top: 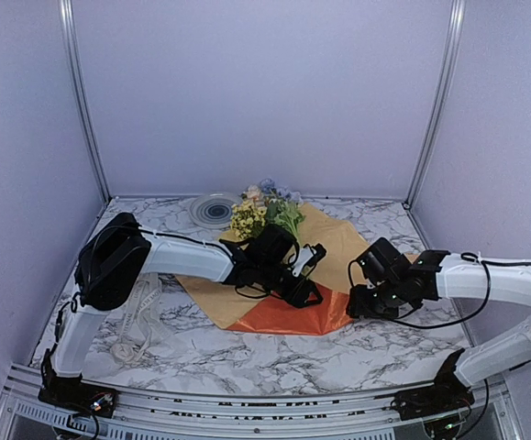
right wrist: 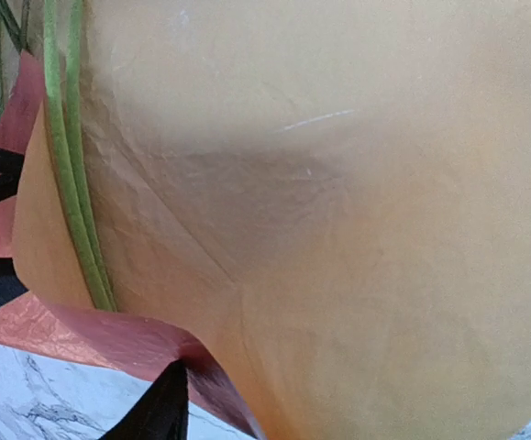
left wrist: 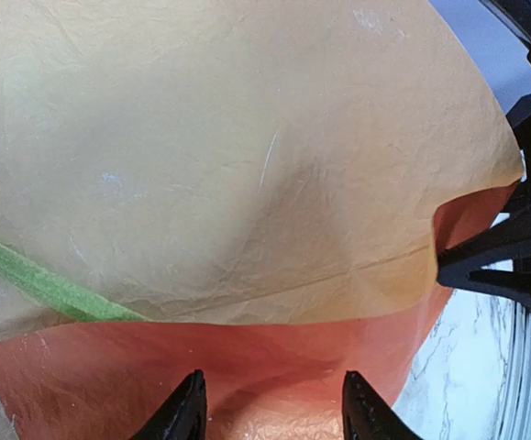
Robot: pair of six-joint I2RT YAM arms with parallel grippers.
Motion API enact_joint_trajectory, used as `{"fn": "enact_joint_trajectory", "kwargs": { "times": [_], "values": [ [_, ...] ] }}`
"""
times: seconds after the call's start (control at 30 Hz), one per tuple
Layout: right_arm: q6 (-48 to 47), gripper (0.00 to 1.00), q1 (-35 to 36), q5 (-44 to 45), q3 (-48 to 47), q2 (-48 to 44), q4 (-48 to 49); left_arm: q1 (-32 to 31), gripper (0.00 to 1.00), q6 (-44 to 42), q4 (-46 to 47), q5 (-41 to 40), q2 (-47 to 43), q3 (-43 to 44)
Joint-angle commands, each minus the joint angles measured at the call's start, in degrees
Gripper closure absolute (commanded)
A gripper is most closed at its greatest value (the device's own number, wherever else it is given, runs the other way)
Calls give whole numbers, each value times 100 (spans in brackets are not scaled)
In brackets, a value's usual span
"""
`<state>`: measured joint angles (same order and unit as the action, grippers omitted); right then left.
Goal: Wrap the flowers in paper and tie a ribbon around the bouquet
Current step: Pick up the one-fourth-folded wrapping paper from the center of the board.
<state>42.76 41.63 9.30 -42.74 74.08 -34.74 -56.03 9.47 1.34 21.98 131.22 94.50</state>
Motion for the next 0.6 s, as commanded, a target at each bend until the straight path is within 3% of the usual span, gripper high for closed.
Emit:
{"fn": "enact_joint_trajectory", "kwargs": {
  "times": [0.0,0.07,0.13,0.33,0.57],
  "values": [
    [344,37,-28,-755,498,-530,480,-79,49,-224,-236,-284,200,205],
    [544,26,-19,-1036,799,-656,939,-96,49,-231,-321,-423,284,324],
    [768,21,-23,-957,935,-690,1033,-148,47,-294,-464,-610,359,470],
    [1107,21,-32,-441,1086,-652,1290,-360,44,-467,-556,-1083,270,570],
    [1310,28,-71,-122,1040,-508,1149,-606,43,-741,-666,-1180,326,800]
  ]
}}
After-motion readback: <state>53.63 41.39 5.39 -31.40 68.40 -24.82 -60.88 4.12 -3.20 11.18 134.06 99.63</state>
